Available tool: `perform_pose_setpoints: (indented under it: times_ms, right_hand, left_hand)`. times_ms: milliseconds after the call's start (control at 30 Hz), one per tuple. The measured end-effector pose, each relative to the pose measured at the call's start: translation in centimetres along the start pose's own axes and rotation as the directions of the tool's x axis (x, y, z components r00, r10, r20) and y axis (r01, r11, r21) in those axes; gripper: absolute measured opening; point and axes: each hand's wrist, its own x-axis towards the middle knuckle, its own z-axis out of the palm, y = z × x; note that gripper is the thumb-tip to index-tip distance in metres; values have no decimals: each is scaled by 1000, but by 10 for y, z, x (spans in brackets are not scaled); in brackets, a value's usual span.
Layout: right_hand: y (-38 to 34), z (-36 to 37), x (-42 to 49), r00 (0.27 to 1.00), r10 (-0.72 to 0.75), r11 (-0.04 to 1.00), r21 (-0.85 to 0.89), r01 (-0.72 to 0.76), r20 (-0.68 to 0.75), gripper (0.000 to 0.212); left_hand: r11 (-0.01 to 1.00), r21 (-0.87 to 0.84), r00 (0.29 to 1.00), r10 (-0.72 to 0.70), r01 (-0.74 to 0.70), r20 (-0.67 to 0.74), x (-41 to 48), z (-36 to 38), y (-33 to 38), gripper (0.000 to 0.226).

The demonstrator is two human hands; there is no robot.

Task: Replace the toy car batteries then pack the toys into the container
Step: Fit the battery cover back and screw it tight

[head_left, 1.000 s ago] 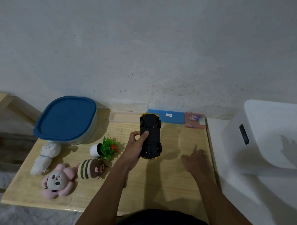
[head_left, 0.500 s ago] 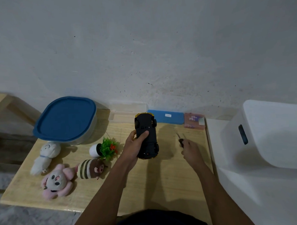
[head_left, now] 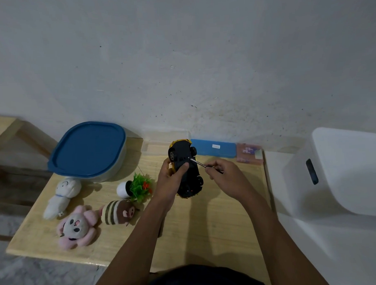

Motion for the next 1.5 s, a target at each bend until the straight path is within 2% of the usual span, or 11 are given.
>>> perform_pose_setpoints:
  times_ms: [700, 967, 1067, 1200, 1300, 1367, 1500]
  right_hand:
    - [-5, 1, 1, 1000, 19, 999, -40, -20, -16, 8]
    - [-30, -16, -1, 994, 109, 960, -260, -101, 17, 23]
    - [-41, -24, -1, 991, 120, 929, -359, -91, 59, 22]
    - [-47, -32, 0, 997, 52, 944, -328, -33, 49, 13]
    - [-48, -36, 0, 999, 32, 944, -328, -24, 18, 24]
    - [-48, -34, -1, 999, 37, 932, -360, -28, 17, 33]
    - [-50, -36, -6, 990, 138, 947, -291, -132, -3, 28]
  left_hand:
    - [998, 56, 999, 32, -33, 25, -1, -1, 2, 35]
    - [992, 101, 997, 70, -72, 30, -6, 0, 4, 35]
    - [987, 131, 995, 88, -92, 39, -7, 1, 7, 38]
    - [980, 158, 993, 116, -119, 27, -7, 2, 9, 42]
    - [980, 161, 993, 114, -116, 22, -8, 2, 10, 42]
    - [978, 168, 992, 117, -122, 37, -8, 3, 11, 40]
    - [980, 158, 993, 119, -122, 26, -8, 5, 12, 39]
